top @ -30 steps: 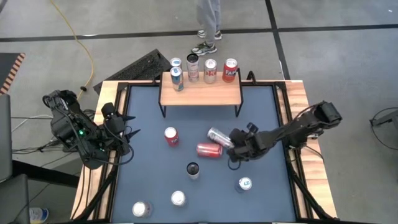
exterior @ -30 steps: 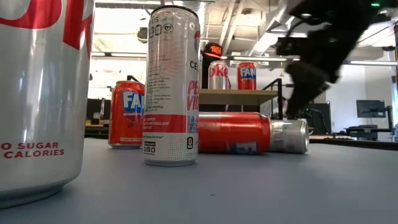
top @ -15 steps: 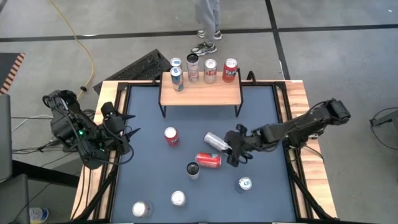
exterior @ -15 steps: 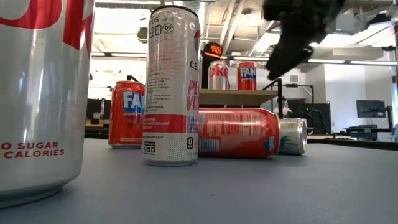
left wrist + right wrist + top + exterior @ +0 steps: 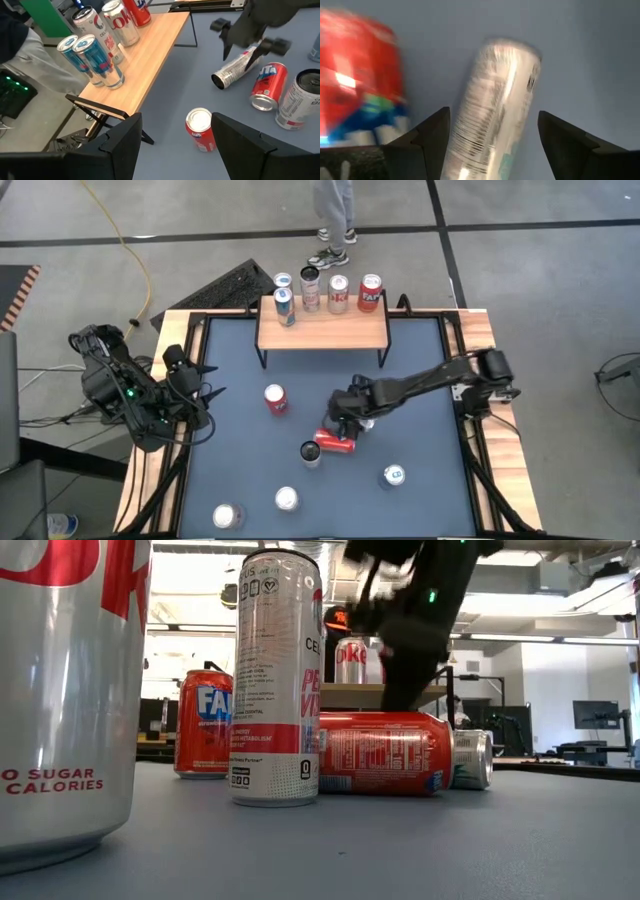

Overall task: Place canned beverage on shelf
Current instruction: Put the left pink soda can on the shelf aligned with the other pink soda can

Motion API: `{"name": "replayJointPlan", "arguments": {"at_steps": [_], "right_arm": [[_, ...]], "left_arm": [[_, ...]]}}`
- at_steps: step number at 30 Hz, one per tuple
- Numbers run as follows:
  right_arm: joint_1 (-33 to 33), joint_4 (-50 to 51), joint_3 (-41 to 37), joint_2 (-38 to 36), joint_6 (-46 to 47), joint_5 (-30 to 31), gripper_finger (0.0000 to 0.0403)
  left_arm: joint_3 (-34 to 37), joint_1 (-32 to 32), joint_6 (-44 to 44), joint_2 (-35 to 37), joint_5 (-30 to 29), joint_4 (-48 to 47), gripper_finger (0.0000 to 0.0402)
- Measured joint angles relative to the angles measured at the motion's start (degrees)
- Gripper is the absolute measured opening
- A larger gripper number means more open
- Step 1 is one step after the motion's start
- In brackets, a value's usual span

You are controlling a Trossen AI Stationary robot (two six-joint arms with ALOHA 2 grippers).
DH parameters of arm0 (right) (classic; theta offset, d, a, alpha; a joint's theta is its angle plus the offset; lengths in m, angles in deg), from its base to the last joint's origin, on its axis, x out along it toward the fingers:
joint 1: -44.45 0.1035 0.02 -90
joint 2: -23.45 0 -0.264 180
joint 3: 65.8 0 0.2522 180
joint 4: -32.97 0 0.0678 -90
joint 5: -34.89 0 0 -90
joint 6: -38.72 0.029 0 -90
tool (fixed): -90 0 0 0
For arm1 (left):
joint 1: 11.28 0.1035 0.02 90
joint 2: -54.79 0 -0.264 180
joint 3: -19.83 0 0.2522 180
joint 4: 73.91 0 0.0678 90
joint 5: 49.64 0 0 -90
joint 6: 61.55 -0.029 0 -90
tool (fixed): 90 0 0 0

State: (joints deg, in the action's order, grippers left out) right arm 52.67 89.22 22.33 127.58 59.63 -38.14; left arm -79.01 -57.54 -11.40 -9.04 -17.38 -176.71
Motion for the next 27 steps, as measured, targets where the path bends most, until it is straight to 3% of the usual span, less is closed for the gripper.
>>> {"name": "replayJointPlan", "arguments": {"at_steps": [8,13,20,27], "right_arm": [[-4.0,1.3,1.0,7.4,0.2,-8.4,0.0282],[-3.6,0.9,0.8,7.9,-1.5,-5.5,0.0267],[-3.5,-0.5,0.6,7.4,-4.7,-4.6,0.0191],[-1.3,-13.3,-5.5,3.8,-4.3,0.5,0.0190]], "left_arm": [[0.0,0.0,-0.4,0.0,0.0,0.0,0.0229],[0.0,0.0,-0.4,0.0,0.1,0.0,0.0229],[0.0,0.0,-0.4,0.0,0.1,0.0,0.0229],[0.0,0.0,-0.9,0.0,0.1,0.0,0.0229]]}}
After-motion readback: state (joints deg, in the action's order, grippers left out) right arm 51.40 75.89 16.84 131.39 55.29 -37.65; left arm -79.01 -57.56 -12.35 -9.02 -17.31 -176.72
